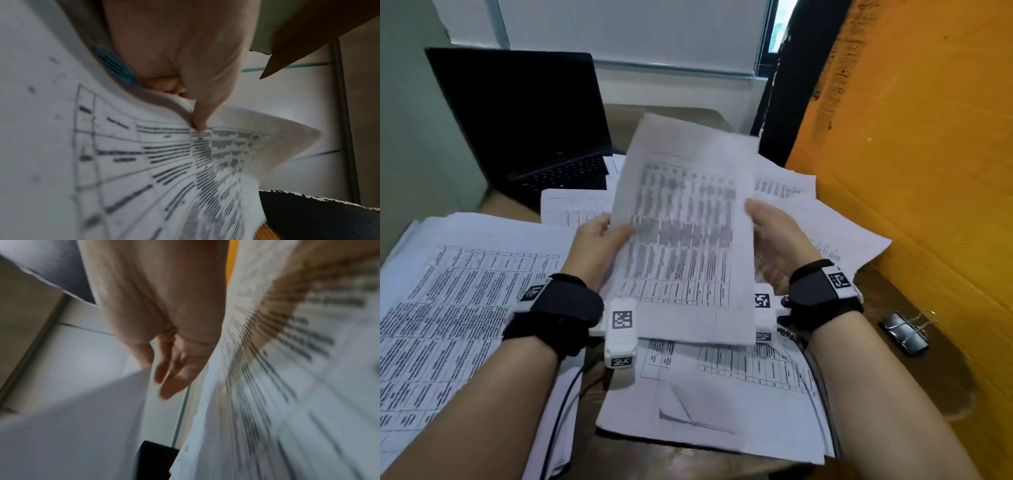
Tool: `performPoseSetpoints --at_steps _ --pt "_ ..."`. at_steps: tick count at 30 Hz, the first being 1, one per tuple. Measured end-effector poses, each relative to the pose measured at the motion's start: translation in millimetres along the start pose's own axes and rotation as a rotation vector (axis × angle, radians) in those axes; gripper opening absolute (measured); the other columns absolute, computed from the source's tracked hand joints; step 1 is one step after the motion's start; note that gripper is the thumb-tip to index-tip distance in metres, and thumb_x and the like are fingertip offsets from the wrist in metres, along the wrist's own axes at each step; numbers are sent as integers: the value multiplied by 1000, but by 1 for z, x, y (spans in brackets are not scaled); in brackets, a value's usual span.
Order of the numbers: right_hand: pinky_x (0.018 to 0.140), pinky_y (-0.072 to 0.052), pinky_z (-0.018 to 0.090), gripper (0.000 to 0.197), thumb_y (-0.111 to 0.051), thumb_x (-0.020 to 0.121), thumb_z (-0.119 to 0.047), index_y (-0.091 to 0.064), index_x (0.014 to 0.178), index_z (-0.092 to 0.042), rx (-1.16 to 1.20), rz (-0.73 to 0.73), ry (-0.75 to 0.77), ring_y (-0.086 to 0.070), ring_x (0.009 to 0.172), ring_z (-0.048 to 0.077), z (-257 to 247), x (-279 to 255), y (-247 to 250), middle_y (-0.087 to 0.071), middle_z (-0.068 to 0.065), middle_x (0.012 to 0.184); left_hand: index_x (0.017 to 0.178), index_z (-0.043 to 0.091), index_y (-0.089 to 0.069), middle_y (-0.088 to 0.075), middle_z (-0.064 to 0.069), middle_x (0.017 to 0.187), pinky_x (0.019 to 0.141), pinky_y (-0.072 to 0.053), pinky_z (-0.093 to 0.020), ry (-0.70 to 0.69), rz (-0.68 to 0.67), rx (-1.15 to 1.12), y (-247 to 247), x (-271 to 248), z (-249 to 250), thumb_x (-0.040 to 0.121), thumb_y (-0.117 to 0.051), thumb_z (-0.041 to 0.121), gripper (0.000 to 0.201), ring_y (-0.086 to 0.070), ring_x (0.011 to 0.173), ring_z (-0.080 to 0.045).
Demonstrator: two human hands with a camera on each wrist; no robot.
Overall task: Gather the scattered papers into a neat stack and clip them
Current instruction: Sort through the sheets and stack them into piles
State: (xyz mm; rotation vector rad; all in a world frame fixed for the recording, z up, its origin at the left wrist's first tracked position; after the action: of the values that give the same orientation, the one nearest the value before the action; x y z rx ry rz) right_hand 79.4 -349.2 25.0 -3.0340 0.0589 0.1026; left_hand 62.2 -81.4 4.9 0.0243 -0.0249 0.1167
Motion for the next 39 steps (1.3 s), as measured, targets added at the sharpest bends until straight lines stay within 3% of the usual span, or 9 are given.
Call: performPoseSetpoints --at_steps 7,12,15,21,24,29,34,36,39 --pt "111 -30 50 73 -62 85 -33 -31 146 -9 -708 768 -197 -26 139 41 1 2 110 -30 23 150 131 7 -50 -63 -7 120 70 -57 -26 64 169 -215 10 5 -5 99 -46 4 33 -65 93 -18" --pt "89 -43 44 78 -80 69 -29 -43 131 1 -948 578 -341 -44 124 42 15 14 118 -50 25 133 139 15 -42 -56 -7 129 95 -47 -41 91 203 -295 12 9 -6 101 -34 -1 42 -57 110 -28" --pt "103 -33 48 88 -83 70 -34 -35 138 -4 -1053 586 -398 -36 131 42 14 13 125 -42 25 139 140 13 -41 -57 -5 124 96 -47 -43 93 250 -388 18 9 -7 102 -35 4 40 -59 108 -26" --pt "65 -51 36 75 -86 70 -15 -46 128 11 -965 513 -354 -64 88 36 10 10 138 -64 27 105 138 9 -39 -59 -11 128 71 -57 -38 171 232 -466 21 12 -11 102 -36 7 36 -63 106 -26" --pt "93 -47 48 102 -88 64 -29 -32 142 4 -1074 575 -387 -47 123 41 6 2 138 -48 28 133 141 15 -39 -58 -6 126 81 -55 -40 117 156 -403 12 5 -3 103 -34 5 40 -62 105 -24" --pt "51 -39 29 72 -86 69 -17 -50 124 11 -986 475 -333 -61 100 35 5 -2 136 -62 24 117 128 8 -49 -66 -8 111 69 -57 -36 158 59 -355 7 4 -6 102 -39 10 28 -66 95 -21" --pt "88 -51 40 31 -62 91 -7 -61 122 -6 -459 342 275 -64 104 25 -26 -9 99 -67 9 117 118 5 -56 -66 -13 104 82 -55 -44 146 20 -239 5 3 -4 100 -46 17 24 -65 90 -25" --pt "83 -52 36 30 -54 96 -11 -60 126 -10 -330 271 300 -66 101 20 -32 -12 81 -69 2 112 121 3 -58 -66 -16 108 94 -51 -49 141 -9 -224 3 1 -3 99 -49 19 28 -64 93 -26" --pt "80 -54 34 25 -47 100 -9 -60 121 -12 -314 24 173 -69 96 17 -31 -8 48 -70 3 110 113 8 -60 -74 -3 94 74 -58 -27 115 -91 -264 -5 -3 3 100 -46 14 20 -71 81 -11"
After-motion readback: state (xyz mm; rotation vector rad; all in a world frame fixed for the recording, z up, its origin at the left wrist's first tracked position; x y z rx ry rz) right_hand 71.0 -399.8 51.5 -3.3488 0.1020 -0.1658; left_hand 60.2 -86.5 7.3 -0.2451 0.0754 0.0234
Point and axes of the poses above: each hand's wrist, its own x-axis towards the middle knuckle, its own y-axis out of the back of the hand, z = x × y, the point moved 4 cm from there along x, towards the middle knuckle
